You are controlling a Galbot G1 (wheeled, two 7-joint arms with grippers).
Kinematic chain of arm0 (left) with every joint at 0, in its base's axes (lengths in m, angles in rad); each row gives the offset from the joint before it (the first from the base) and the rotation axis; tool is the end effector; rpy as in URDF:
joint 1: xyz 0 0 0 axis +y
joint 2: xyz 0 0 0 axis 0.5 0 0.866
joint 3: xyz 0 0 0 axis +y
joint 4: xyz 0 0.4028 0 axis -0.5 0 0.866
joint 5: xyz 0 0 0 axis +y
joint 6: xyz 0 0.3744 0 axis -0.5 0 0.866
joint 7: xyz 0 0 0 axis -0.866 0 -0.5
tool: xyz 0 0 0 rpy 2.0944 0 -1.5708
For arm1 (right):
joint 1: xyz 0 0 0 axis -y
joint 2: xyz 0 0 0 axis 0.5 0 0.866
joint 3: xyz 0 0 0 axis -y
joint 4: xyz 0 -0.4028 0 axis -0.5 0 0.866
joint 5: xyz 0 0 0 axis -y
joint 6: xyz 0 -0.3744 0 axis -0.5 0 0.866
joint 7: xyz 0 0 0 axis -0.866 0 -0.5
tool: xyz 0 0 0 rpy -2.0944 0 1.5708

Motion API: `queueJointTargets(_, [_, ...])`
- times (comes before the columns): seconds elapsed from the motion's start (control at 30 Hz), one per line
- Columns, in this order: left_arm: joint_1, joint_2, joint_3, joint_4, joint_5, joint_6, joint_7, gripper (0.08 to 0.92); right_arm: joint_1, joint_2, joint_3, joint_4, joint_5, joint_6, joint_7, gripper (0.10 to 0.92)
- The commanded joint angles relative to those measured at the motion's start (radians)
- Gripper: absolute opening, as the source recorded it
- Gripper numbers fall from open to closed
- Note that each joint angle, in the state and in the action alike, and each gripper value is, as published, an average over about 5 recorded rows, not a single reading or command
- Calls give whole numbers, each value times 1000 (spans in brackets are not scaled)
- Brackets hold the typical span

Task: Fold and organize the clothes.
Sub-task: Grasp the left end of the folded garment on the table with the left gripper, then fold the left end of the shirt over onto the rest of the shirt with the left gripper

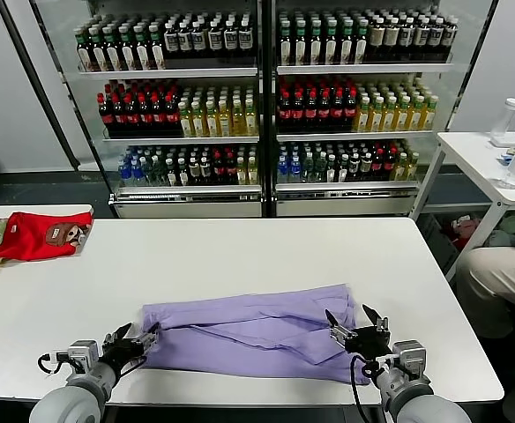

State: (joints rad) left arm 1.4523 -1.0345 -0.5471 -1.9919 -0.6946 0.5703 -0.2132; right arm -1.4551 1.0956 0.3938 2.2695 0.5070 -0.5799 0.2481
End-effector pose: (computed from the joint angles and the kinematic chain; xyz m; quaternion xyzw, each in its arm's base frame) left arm 0.2310 0.1345 -0.3282 -0.0159 -0.9515 0.0331 0.3055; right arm 0.1971 -0.0411 -0.2606 0.0975 -0.9739 0.0069 0.2051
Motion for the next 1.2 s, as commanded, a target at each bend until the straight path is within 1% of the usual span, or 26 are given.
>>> queueJointTargets(0.03, [10, -63, 14, -2, -12, 9, -19, 610, -4, -2, -4, 11, -8, 1, -3, 823])
queueJointTargets(0.27, [14, -91, 30, -12, 16, 5, -17, 411, 3, -2, -4, 1, -8, 1, -7, 823])
queueJointTargets(0.4, [0, -96, 30, -3, 87, 1, -17, 289, 3, -3, -1, -4, -9, 1, -9, 823])
queueJointTargets(0.5, [-6, -86, 8, -29, 168, 2, -20, 203, 4, -3, 1, -4, -10, 1, -10, 823])
queueJointTargets(0.6, [-2, -60, -37, -78, 238, 5, -25, 134, 6, -6, 1, -4, -13, 1, -11, 823])
queueJointTargets(0.73, [24, -14, -161, -122, 266, 10, -26, 112, 13, -7, 0, -6, -14, 1, -12, 823])
queueJointTargets(0.8, [50, 7, -254, -122, 269, 11, -18, 112, 15, -7, 0, -6, -14, 1, -12, 823])
queueJointTargets(1.03, [143, 72, -557, -46, 318, -5, 65, 112, 36, 5, -14, -11, -17, 1, -15, 823])
queueJointTargets(1.1, [150, 91, -588, -45, 301, -1, 78, 112, 45, 11, -17, -14, -20, 1, -15, 823])
queueJointTargets(1.2, [141, 98, -550, -97, 233, 9, 83, 112, 46, 19, -16, -12, -27, 1, -15, 823])
